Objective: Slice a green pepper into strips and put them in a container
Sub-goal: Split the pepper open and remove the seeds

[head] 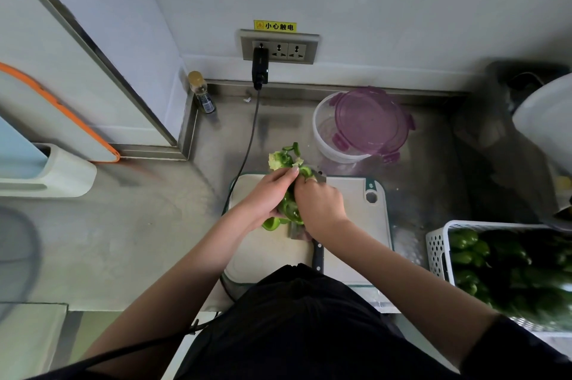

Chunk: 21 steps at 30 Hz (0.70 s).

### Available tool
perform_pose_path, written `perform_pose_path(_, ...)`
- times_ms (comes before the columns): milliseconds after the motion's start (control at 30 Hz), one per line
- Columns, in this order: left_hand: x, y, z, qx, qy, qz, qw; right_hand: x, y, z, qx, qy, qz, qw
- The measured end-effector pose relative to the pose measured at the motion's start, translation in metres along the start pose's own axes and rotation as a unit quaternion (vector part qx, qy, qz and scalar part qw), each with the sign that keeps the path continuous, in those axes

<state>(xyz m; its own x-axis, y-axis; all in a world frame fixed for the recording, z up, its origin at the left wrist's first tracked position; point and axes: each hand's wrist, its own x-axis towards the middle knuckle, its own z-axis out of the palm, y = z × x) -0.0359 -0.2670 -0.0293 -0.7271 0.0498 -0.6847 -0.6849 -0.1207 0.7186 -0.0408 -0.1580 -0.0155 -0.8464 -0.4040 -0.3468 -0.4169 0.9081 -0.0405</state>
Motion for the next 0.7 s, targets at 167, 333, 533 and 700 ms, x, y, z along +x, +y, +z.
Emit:
perform_pose_path(167,0.005,0.009,-0.003,-0.059,0.036,-0.012,0.998,0.002,0.010,-0.004,0.010,0.053,-0.024,0.998)
perform_pose_path(333,0.006,0.010,-0.026,-0.155,0.050,-0.055,0.985,0.016,0.040,-0.002,0.410,0.165,0.125,0.889)
perform_pose_path(533,0.004,0.008,-0.035,-0.266,0.044,-0.073,0.960,0.058,0.042,-0.017,0.345,0.090,0.068,0.932)
perform_pose_path(700,0.005,0.005,-0.033,-0.268,0.050,-0.058,0.960,0.038,0.019,-0.022,0.209,0.230,-0.115,0.944)
